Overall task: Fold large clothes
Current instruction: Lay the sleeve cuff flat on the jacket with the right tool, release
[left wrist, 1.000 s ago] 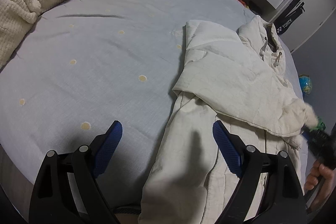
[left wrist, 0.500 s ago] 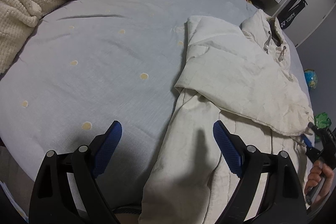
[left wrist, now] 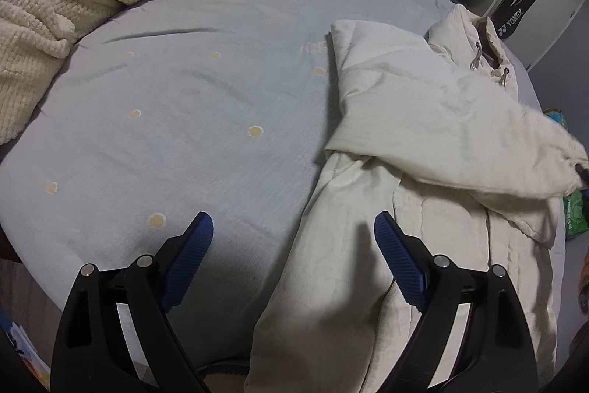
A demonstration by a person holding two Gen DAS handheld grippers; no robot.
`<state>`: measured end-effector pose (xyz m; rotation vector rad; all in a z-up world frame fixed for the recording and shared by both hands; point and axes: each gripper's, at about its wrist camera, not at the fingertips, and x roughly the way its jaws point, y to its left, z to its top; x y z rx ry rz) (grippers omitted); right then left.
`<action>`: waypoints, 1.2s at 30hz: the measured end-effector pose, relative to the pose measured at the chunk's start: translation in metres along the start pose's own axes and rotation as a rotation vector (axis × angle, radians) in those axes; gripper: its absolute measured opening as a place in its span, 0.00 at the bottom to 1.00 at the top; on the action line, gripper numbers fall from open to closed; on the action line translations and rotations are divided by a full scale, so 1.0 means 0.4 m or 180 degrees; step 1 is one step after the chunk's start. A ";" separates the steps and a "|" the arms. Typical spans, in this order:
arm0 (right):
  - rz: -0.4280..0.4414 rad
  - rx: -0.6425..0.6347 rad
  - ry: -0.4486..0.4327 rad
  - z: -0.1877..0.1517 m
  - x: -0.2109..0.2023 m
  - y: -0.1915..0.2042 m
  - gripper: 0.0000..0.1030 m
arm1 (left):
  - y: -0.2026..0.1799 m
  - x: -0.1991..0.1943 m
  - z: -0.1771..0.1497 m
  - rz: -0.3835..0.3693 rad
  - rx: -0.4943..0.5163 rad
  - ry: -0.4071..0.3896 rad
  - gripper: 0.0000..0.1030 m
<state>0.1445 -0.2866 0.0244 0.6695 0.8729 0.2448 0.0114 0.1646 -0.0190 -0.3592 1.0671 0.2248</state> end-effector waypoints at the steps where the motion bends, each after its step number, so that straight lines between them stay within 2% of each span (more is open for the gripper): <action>1: -0.0093 -0.0003 0.0036 0.001 0.005 -0.010 0.12 | -0.001 0.003 0.000 0.0012 0.0012 0.0017 0.83; 5: -0.0510 -0.0055 0.0515 -0.040 0.081 -0.071 0.15 | -0.004 0.006 0.000 0.0034 0.0051 0.0046 0.83; 7: -0.0501 -0.0058 0.0526 -0.066 0.085 -0.095 0.20 | -0.002 0.003 -0.001 0.0033 0.0050 0.0035 0.85; 8: -0.0494 -0.0027 0.0509 -0.075 0.080 -0.103 0.27 | -0.001 0.001 -0.001 0.0029 0.0045 0.0028 0.85; 11: -0.0419 0.0036 0.0510 -0.092 0.055 -0.129 0.37 | 0.001 0.002 -0.002 0.0031 0.0050 0.0047 0.86; 14: -0.0414 -0.0069 0.0494 -0.110 0.007 -0.142 0.41 | -0.005 0.002 -0.001 0.0024 0.0065 0.0057 0.86; 19: -0.0533 -0.0280 0.0583 -0.145 -0.081 -0.188 0.42 | -0.005 0.001 0.002 -0.0035 0.0051 0.0066 0.89; 23: -0.0574 -0.0251 0.0586 -0.172 -0.151 -0.234 0.42 | -0.021 -0.002 0.007 -0.0017 0.0110 0.0060 0.89; 26: -0.0585 -0.0174 0.0571 -0.189 -0.180 -0.262 0.42 | -0.064 -0.010 0.021 -0.0084 0.0328 0.0102 0.89; 29: -0.0625 -0.0166 0.0603 -0.192 -0.190 -0.276 0.42 | -0.128 -0.035 0.053 -0.0261 0.0506 0.0037 0.90; 33: -0.0675 -0.0287 0.0648 -0.162 -0.175 -0.250 0.42 | -0.226 -0.052 0.121 -0.0412 0.0737 -0.0166 0.93; 36: -0.0651 -0.0434 0.0629 -0.116 -0.156 -0.201 0.43 | -0.276 -0.022 0.176 -0.0504 0.0764 -0.0248 0.93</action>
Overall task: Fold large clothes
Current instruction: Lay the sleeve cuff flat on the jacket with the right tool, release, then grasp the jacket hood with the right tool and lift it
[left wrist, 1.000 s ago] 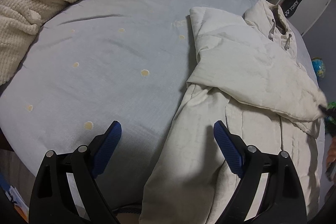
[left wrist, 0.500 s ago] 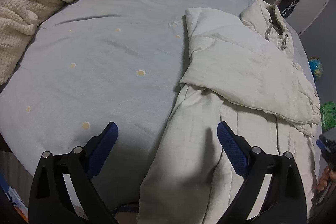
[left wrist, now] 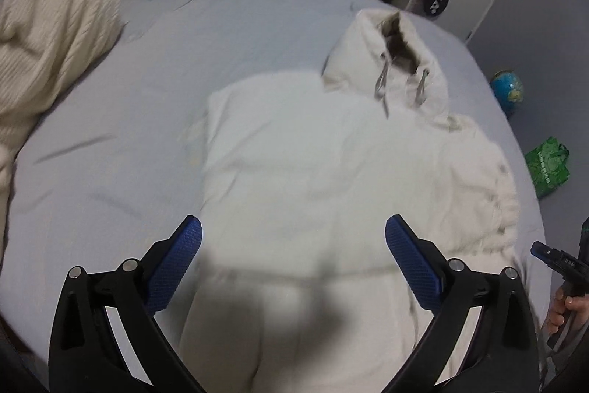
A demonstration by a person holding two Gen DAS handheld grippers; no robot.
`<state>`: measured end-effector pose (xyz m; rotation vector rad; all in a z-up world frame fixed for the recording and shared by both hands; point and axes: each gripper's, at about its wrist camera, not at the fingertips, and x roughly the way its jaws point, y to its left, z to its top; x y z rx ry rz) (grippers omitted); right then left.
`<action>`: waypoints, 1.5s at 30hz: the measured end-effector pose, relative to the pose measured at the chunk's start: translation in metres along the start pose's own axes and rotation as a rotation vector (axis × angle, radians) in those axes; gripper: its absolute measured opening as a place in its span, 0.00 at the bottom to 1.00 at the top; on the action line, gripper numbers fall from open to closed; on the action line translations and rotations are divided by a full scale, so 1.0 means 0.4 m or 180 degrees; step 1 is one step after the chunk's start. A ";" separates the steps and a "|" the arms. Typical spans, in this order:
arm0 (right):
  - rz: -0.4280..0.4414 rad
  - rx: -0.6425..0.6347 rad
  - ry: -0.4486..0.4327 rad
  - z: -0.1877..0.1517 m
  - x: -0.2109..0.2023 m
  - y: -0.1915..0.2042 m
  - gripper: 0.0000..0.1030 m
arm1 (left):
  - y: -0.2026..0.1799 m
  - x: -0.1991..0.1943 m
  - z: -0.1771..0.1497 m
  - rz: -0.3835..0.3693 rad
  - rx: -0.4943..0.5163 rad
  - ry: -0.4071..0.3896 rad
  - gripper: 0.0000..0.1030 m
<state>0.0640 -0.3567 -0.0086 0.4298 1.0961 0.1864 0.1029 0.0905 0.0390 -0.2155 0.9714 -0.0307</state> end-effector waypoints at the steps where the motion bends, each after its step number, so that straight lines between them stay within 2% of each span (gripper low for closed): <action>1: 0.0014 -0.0066 -0.0012 0.030 0.003 0.022 0.45 | -0.005 0.020 0.018 -0.0013 -0.0006 -0.0020 0.93; 7: 0.0166 -0.0218 -0.0041 0.195 0.057 0.115 0.51 | 0.023 0.145 0.059 0.0025 -0.0151 -0.0035 0.93; 12: 0.0334 -0.0192 -0.0025 0.349 0.152 0.166 0.52 | 0.086 0.249 0.023 0.0063 -0.0307 0.0027 0.93; 15: 0.0396 -0.0155 -0.0001 0.430 0.218 0.187 0.53 | 0.111 0.255 -0.015 -0.0059 -0.0314 -0.0122 0.93; 18: 0.0393 -0.0143 0.0012 0.514 0.292 0.207 0.55 | 0.122 0.263 -0.015 -0.0098 -0.0338 -0.0170 0.95; 24: 0.0395 -0.0074 -0.0017 0.671 0.424 0.231 0.57 | 0.110 0.278 -0.024 -0.0012 -0.0280 -0.0308 0.95; 27: 0.0504 0.0073 -0.0039 0.744 0.478 0.228 0.58 | 0.111 0.286 -0.020 -0.0022 -0.0300 -0.0344 0.95; 33: 0.0808 0.0248 -0.0044 0.855 0.580 0.250 0.60 | 0.112 0.289 -0.023 -0.0002 -0.0295 -0.0398 0.95; 36: 0.0952 0.0236 0.0039 0.898 0.638 0.274 0.61 | 0.113 0.291 -0.024 -0.0003 -0.0296 -0.0419 0.95; 45: 0.0986 0.0143 0.0289 0.946 0.798 0.327 0.62 | 0.114 0.297 -0.022 -0.0016 -0.0304 -0.0456 0.95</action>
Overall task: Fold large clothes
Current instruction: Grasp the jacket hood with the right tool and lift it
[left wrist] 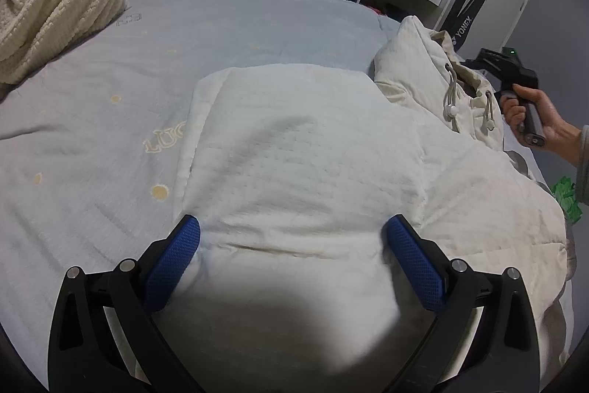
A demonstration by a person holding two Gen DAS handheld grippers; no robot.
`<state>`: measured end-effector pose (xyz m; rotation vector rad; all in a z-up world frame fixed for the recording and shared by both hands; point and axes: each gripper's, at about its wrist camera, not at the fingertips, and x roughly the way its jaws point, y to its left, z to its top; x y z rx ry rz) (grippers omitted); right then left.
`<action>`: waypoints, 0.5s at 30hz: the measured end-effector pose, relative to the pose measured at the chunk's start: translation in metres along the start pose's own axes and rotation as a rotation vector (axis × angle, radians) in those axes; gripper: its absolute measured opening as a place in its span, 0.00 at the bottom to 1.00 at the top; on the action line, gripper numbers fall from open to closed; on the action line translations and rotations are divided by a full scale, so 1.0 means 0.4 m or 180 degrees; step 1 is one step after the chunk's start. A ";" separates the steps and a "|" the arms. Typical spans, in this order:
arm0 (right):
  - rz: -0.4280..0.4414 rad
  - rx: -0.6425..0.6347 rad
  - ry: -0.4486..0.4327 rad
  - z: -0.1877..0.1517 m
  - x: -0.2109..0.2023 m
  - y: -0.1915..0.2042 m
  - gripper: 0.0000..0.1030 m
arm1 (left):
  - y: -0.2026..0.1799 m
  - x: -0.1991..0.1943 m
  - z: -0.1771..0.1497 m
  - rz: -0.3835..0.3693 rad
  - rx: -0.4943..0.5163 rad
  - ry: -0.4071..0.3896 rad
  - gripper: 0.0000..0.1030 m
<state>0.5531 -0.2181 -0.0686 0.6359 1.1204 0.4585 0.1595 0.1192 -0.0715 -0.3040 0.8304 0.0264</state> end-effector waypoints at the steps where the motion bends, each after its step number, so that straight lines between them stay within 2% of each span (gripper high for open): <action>1: -0.0019 0.0009 0.0015 0.003 0.017 -0.001 0.62 | 0.000 0.000 0.000 0.0000 0.0002 -0.0001 0.95; 3: -0.0082 -0.0014 0.0010 -0.002 0.027 0.000 0.57 | 0.000 0.001 0.000 -0.0007 -0.0004 -0.0002 0.95; 4: -0.0087 -0.0081 -0.0041 -0.005 0.027 0.011 0.36 | 0.001 0.001 0.000 -0.0011 -0.0007 -0.0003 0.95; 5: -0.0088 -0.0160 -0.0065 -0.009 0.023 0.023 0.25 | 0.002 0.001 0.000 -0.0013 -0.0008 -0.0004 0.95; 7: -0.0120 -0.0367 -0.0128 -0.021 0.001 0.056 0.14 | 0.002 0.001 0.000 -0.0017 -0.0011 -0.0003 0.95; 15: -0.0155 -0.0876 -0.0291 -0.106 -0.169 0.227 0.10 | 0.002 0.003 0.001 -0.0020 -0.0017 0.0008 0.95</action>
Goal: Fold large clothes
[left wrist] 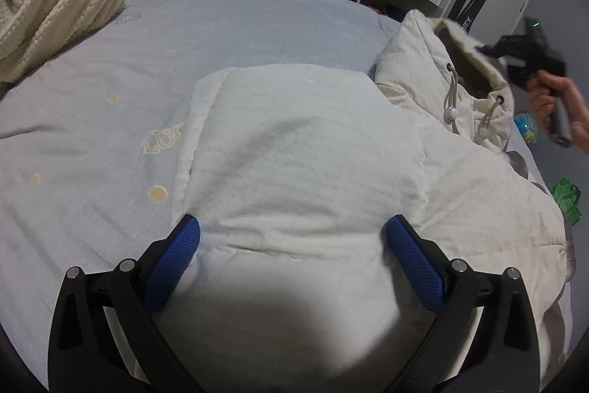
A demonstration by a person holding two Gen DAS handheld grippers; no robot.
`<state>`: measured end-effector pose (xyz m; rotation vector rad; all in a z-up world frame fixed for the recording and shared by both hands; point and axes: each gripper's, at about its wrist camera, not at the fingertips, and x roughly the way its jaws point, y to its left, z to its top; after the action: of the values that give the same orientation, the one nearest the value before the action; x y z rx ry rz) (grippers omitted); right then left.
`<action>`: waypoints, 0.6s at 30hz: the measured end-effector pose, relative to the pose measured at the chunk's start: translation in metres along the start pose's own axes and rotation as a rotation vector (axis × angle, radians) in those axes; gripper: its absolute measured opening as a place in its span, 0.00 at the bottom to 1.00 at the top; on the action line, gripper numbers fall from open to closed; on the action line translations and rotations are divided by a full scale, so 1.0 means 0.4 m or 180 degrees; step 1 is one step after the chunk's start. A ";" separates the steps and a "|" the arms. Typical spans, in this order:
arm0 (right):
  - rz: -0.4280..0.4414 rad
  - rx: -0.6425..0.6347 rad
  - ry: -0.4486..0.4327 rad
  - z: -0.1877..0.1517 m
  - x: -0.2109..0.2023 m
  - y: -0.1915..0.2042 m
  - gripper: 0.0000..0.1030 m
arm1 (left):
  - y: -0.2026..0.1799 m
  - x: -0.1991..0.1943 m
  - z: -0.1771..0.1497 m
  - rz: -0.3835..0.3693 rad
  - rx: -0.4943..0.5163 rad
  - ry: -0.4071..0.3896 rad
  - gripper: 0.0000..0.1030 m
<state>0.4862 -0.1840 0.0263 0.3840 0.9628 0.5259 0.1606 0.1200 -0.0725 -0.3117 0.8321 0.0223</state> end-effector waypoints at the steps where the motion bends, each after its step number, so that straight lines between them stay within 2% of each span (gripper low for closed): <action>1: 0.0009 -0.0036 -0.0020 -0.011 -0.024 0.017 0.10 | 0.000 0.000 0.000 -0.0001 -0.0002 0.0000 0.95; 7: 0.0259 -0.0083 -0.0238 -0.138 -0.201 0.128 0.08 | 0.002 -0.006 0.000 -0.0015 -0.0038 -0.0002 0.95; 11: 0.0351 -0.0223 -0.0289 -0.288 -0.301 0.195 0.08 | 0.010 -0.029 -0.009 -0.0005 -0.0134 0.0011 0.94; 18: 0.0147 -0.0650 -0.0175 -0.556 -0.391 0.248 0.08 | 0.020 -0.151 -0.038 -0.0163 -0.0337 -0.0074 0.94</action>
<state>0.1999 -0.1769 0.0678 0.2362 0.8400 0.6463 0.1078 0.1297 -0.0402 -0.4317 0.8010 0.0223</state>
